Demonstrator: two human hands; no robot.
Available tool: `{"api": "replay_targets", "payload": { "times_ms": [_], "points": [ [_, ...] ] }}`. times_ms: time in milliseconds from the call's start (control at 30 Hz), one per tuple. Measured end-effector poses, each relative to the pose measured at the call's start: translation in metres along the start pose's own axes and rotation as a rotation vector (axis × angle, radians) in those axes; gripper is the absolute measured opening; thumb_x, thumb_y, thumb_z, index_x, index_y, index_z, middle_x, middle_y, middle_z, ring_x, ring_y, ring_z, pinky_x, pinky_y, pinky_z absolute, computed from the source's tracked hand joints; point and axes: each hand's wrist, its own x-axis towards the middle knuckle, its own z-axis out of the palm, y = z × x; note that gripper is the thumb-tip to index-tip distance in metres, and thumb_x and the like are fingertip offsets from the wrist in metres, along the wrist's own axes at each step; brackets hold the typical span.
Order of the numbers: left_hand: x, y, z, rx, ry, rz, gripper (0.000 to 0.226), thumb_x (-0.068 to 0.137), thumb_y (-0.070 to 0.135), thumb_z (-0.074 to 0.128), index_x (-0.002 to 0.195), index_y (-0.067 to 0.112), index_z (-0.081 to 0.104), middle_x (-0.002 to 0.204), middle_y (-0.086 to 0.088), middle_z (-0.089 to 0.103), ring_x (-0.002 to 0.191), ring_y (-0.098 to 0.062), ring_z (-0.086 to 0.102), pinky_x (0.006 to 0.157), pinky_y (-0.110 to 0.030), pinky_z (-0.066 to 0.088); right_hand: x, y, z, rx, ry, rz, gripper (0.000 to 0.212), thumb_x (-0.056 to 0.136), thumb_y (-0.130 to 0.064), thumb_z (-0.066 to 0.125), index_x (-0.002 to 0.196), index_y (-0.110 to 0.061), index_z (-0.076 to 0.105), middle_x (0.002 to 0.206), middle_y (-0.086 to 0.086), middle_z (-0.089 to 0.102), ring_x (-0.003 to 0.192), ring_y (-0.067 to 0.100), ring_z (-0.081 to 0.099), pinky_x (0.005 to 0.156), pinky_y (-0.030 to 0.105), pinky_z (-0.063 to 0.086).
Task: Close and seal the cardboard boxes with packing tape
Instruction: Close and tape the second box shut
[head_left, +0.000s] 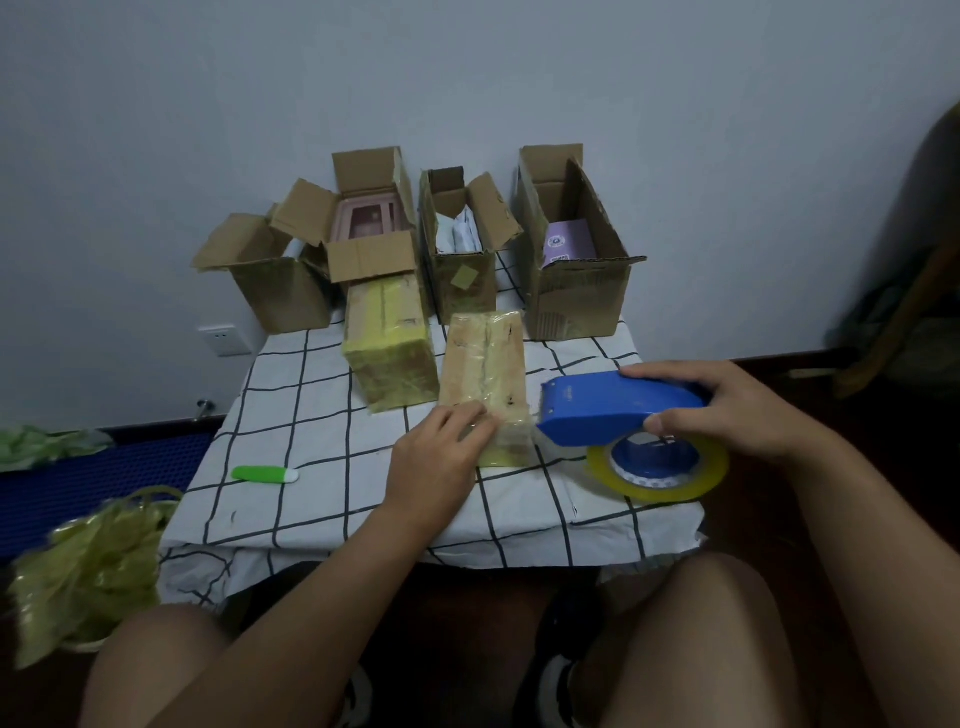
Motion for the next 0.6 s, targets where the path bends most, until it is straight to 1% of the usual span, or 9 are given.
{"api": "replay_targets", "payload": {
  "times_ms": [100, 267, 333, 367, 433, 467, 500, 600],
  "points": [
    [0.002, 0.005, -0.001, 0.016, -0.012, -0.01, 0.043, 0.066, 0.002, 0.081, 0.105, 0.016, 0.072, 0.102, 0.0, 0.069, 0.088, -0.024, 0.063, 0.056, -0.03, 0.05, -0.003, 0.005, -0.007, -0.003, -0.005, -0.003, 0.048, 0.084, -0.02, 0.076, 0.121, -0.048, 0.063, 0.119, -0.02, 0.058, 0.097, -0.005, 0.06, 0.073, 0.012, 0.052],
    [0.004, 0.011, -0.006, 0.064, -0.075, 0.001, 0.051, 0.069, 0.01, 0.079, 0.118, 0.02, 0.068, 0.095, -0.003, 0.065, 0.083, -0.025, 0.061, 0.051, -0.03, 0.047, 0.003, 0.009, -0.003, -0.027, -0.045, 0.002, 0.049, 0.084, -0.023, 0.077, 0.123, -0.049, 0.061, 0.117, -0.019, 0.058, 0.097, 0.001, 0.06, 0.072, 0.013, 0.051],
    [0.006, 0.014, -0.005, 0.096, -0.078, 0.003, 0.045, 0.074, 0.018, 0.078, 0.118, 0.019, 0.068, 0.097, -0.005, 0.064, 0.085, -0.026, 0.06, 0.055, -0.032, 0.048, 0.004, 0.011, -0.002, -0.026, -0.048, 0.002, 0.049, 0.085, -0.023, 0.076, 0.122, -0.051, 0.06, 0.115, -0.02, 0.057, 0.098, 0.005, 0.06, 0.072, 0.014, 0.051],
    [0.008, 0.016, -0.005, 0.111, -0.075, 0.013, 0.041, 0.077, 0.022, 0.077, 0.116, 0.018, 0.068, 0.101, -0.006, 0.064, 0.088, -0.026, 0.06, 0.061, -0.033, 0.05, 0.004, 0.012, -0.001, -0.023, -0.047, 0.002, 0.049, 0.085, -0.023, 0.076, 0.122, -0.052, 0.06, 0.114, -0.02, 0.057, 0.098, 0.006, 0.061, 0.072, 0.015, 0.051],
    [0.011, 0.02, -0.001, 0.122, -0.071, 0.048, 0.036, 0.08, 0.023, 0.077, 0.113, 0.014, 0.066, 0.107, -0.006, 0.066, 0.094, -0.026, 0.061, 0.075, -0.036, 0.051, 0.004, 0.015, 0.0, -0.016, -0.044, 0.005, 0.05, 0.084, -0.024, 0.077, 0.122, -0.052, 0.06, 0.114, -0.019, 0.057, 0.097, 0.002, 0.06, 0.072, 0.014, 0.051],
    [0.011, 0.021, 0.001, 0.122, -0.069, 0.058, 0.037, 0.079, 0.021, 0.078, 0.113, 0.013, 0.066, 0.106, -0.005, 0.066, 0.093, -0.026, 0.061, 0.078, -0.035, 0.05, 0.004, 0.016, 0.001, -0.014, -0.044, 0.005, 0.05, 0.083, -0.025, 0.078, 0.122, -0.052, 0.061, 0.114, -0.018, 0.057, 0.096, -0.001, 0.059, 0.072, 0.013, 0.05],
    [0.012, 0.02, 0.004, 0.119, -0.069, 0.058, 0.039, 0.078, 0.018, 0.079, 0.114, 0.015, 0.065, 0.103, -0.004, 0.066, 0.091, -0.025, 0.061, 0.077, -0.034, 0.049, 0.004, 0.016, 0.002, -0.014, -0.043, 0.006, 0.05, 0.083, -0.026, 0.078, 0.122, -0.052, 0.061, 0.115, -0.017, 0.057, 0.096, -0.002, 0.059, 0.072, 0.012, 0.05],
    [0.014, 0.014, 0.008, 0.093, -0.068, 0.063, 0.046, 0.075, 0.012, 0.079, 0.119, 0.019, 0.064, 0.099, -0.002, 0.064, 0.087, -0.025, 0.059, 0.071, -0.034, 0.045, 0.005, 0.018, 0.003, -0.024, -0.039, 0.009, 0.051, 0.083, -0.027, 0.078, 0.121, -0.055, 0.06, 0.117, -0.017, 0.057, 0.098, 0.005, 0.061, 0.074, 0.015, 0.052]
  ]
}}
